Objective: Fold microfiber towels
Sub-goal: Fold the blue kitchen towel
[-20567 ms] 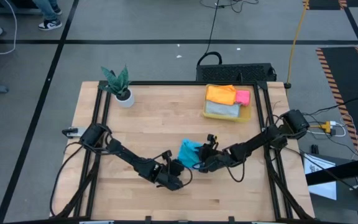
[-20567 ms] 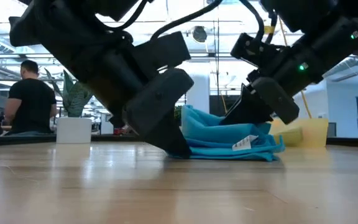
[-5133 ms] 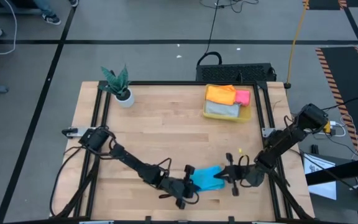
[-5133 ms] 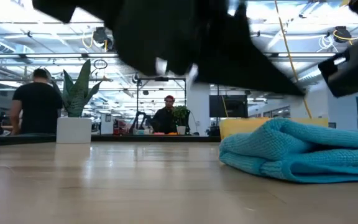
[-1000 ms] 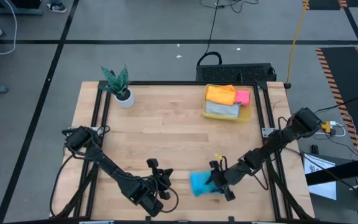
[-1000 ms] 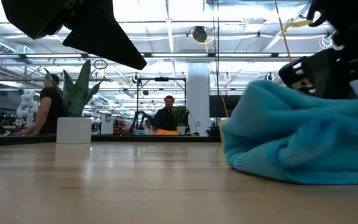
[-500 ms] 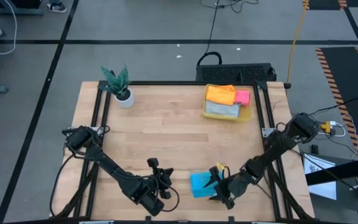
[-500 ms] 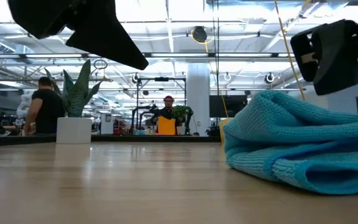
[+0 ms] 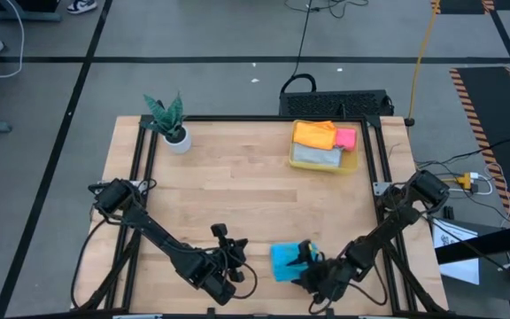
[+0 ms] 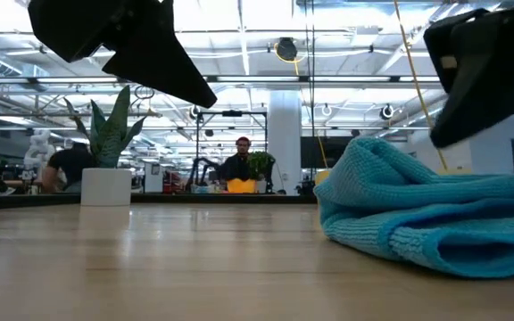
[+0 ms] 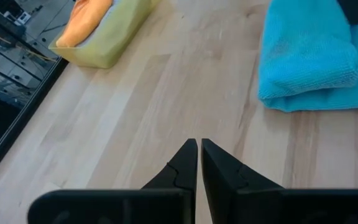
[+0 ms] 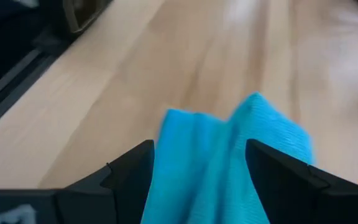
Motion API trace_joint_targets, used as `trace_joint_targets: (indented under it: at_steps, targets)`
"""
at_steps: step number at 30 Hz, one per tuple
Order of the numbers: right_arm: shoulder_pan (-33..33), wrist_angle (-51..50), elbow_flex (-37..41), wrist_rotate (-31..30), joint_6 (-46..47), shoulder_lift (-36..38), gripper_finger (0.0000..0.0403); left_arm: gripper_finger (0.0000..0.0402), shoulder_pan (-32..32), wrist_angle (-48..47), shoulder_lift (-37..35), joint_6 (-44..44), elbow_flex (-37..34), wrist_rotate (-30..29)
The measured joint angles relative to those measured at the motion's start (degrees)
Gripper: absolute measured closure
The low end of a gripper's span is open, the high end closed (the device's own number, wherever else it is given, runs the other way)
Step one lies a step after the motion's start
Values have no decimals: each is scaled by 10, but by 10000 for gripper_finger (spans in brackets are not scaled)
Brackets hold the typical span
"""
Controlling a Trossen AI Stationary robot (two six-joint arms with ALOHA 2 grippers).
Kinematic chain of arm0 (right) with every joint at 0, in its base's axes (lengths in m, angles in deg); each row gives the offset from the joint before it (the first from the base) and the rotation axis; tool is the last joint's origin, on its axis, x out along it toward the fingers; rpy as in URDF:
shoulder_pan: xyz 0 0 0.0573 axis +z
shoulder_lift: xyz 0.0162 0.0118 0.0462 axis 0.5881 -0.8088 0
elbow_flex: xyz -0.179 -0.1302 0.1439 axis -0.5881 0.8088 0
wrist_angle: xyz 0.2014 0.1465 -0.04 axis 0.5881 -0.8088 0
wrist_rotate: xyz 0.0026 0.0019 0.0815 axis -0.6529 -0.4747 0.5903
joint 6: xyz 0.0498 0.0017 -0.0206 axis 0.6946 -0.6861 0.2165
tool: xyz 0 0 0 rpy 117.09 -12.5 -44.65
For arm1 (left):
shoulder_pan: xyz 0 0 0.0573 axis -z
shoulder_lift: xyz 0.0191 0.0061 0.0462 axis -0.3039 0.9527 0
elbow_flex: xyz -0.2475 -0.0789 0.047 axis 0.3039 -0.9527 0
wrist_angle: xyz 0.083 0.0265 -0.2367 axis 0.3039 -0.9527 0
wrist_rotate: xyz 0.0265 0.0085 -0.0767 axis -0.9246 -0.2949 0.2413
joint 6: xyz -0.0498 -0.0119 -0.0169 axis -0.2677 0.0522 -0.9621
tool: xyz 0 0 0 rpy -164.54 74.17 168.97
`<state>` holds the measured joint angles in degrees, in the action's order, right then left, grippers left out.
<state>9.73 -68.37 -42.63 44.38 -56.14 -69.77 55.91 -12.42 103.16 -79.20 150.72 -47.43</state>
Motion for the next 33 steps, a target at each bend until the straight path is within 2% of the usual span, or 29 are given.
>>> trace_joint_targets:
  at_steps: [4, 8, 12, 18, 20, 24, 28, 33]
  targets:
    - [1, -17, 0, -43, 33, 2, 158, 376, 0, 0, 0, -2, 0, 0]
    - [0, -46, 0, -44, 61, -2, 185, 376, 0, 1, 0, -2, 0, 0]
    - [0, -60, 0, -44, 68, -2, 246, 376, 0, 1, 0, -2, 0, 0]
    - [0, -76, 0, -44, 60, -2, 369, 376, 0, 1, 0, -3, 0, 0]
    - [0, -77, 0, -44, 51, -2, 393, 376, 0, 1, 0, -3, 0, 0]
    - [1, -87, 0, -51, 42, 9, 389, 376, 0, 1, 0, -3, 0, 0]
    - [1, -115, 0, -92, 32, 44, 398, 376, 0, 1, 0, -4, 0, 0]
    - [23, -110, 1, -88, 21, 89, 398, 376, 0, 1, 0, -6, 0, -1]
